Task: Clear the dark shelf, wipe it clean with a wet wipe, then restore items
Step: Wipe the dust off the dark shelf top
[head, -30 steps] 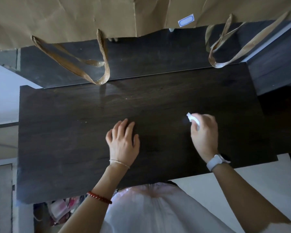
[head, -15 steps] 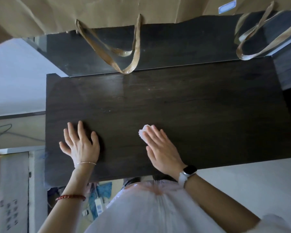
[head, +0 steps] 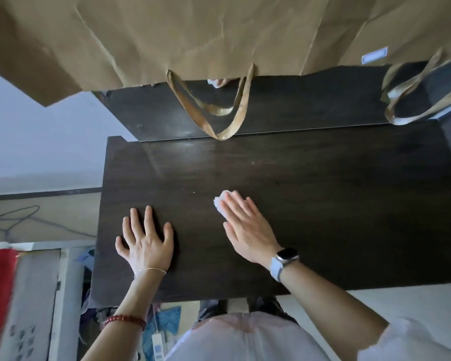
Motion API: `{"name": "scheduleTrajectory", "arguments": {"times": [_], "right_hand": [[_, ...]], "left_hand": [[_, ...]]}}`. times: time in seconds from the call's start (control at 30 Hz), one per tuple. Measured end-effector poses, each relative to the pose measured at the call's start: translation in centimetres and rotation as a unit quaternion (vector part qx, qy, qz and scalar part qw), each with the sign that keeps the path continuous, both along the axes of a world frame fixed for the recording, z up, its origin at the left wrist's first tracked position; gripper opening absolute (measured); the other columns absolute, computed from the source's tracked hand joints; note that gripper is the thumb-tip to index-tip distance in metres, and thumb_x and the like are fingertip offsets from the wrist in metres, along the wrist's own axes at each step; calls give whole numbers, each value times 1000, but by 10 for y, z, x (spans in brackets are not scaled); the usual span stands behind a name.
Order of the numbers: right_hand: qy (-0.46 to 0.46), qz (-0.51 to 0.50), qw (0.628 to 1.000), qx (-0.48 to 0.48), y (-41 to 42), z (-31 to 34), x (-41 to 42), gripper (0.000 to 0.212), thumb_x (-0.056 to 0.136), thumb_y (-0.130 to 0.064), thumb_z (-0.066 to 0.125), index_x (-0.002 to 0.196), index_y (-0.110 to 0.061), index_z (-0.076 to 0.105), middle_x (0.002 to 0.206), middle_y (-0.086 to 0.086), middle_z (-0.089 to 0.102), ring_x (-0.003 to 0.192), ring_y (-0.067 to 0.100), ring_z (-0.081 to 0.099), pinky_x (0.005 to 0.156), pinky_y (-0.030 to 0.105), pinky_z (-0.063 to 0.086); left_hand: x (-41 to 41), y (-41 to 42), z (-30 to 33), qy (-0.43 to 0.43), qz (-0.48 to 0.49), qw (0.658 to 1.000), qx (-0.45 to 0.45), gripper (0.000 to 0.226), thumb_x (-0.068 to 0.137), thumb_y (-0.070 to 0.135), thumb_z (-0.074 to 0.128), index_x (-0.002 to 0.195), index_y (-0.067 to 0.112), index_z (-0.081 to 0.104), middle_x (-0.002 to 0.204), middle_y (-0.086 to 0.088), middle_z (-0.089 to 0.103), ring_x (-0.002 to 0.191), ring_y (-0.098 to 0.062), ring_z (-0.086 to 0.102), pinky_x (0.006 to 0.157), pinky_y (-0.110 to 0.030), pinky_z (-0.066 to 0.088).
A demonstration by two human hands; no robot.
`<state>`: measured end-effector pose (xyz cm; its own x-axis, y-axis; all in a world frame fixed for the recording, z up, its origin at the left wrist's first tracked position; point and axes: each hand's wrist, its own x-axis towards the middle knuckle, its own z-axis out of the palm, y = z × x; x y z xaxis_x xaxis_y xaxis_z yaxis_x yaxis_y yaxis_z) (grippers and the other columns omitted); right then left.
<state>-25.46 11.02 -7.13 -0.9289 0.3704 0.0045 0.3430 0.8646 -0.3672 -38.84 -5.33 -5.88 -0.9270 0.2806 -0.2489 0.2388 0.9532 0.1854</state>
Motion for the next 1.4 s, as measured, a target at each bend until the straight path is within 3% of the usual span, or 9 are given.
{"name": "scheduleTrajectory", "arguments": {"times": [0.2, 0.27, 0.37, 0.5, 0.63, 0.73, 0.97, 1.2, 1.4], "right_hand": [[-28, -449, 892, -45, 94, 5, -7, 49, 93, -19, 31, 138, 0, 30, 147, 24, 24, 136, 41, 17, 109, 57, 17], [-26, -399, 916, -41, 79, 2, -43, 52, 92, -24, 30, 139, -1, 28, 148, 24, 22, 138, 40, 15, 110, 55, 13], [3, -118, 993, 2, 5, -3, -76, 57, 87, -30, 25, 138, -6, 34, 146, 19, 31, 136, 37, 24, 109, 53, 24], [-8, 166, 986, 11, -43, 3, -39, 53, 91, -31, 30, 140, -10, 31, 148, 12, 31, 138, 29, 23, 113, 46, 16], [-24, -58, 997, 54, 23, -5, -53, 53, 88, -27, 26, 136, -5, 35, 142, 20, 37, 131, 39, 32, 102, 54, 34], [-41, -206, 978, -3, 27, -2, -100, 55, 92, -30, 25, 139, -2, 30, 148, 23, 25, 137, 39, 19, 110, 53, 17], [0, 251, 968, 15, -91, 3, -72, 51, 91, -30, 34, 137, -9, 38, 146, 11, 36, 136, 26, 28, 111, 42, 18], [-39, -141, 989, 19, -13, 3, -86, 49, 88, -21, 32, 133, -3, 38, 141, 24, 34, 130, 44, 29, 106, 54, 29], [-44, -178, 982, 35, -40, -1, -83, 51, 88, -23, 35, 131, 4, 39, 139, 32, 32, 132, 46, 26, 109, 52, 23]], "left_hand": [[0, -1, 1, 0, 0, 1000, -6, 64, 82, 54, 24, 142, 31, 23, 155, -1, 11, 141, -19, 2, 110, -48, 5], [-3, -3, 4, -5, -3, 1000, -9, 58, 88, 52, 31, 141, 32, 23, 155, 0, 11, 141, -18, 1, 110, -47, 5], [-6, -7, 8, -12, -21, 1000, -5, 51, 93, 43, 35, 141, 34, 23, 154, 2, 12, 140, -17, 2, 109, -45, 6], [-17, -19, 13, -16, -37, 999, 33, 44, 96, 30, 35, 139, 34, 31, 152, 4, 21, 138, -16, 11, 105, -41, 12], [-27, -34, 14, 6, -64, 993, 100, 39, 93, 20, 45, 131, 21, 48, 147, -7, 34, 132, -30, 29, 101, -50, 26], [-34, -54, 14, 29, -2, 993, 115, 40, 89, 16, 50, 129, 15, 50, 147, -13, 32, 132, -36, 28, 101, -55, 27], [-50, -92, 10, -106, 98, 979, 144, 59, 95, 27, 42, 145, 15, 14, 151, -11, 23, 134, -31, 30, 104, -44, 30], [-56, -101, 5, -122, 78, 980, 134, 57, 94, 39, 36, 144, 28, 11, 145, -6, 33, 112, -37, 50, 87, -43, 42], [-60, -106, 1, -143, 93, 965, 197, 57, 93, 37, 43, 143, 32, 17, 141, -7, 38, 117, -32, 48, 90, -39, 40]]}}
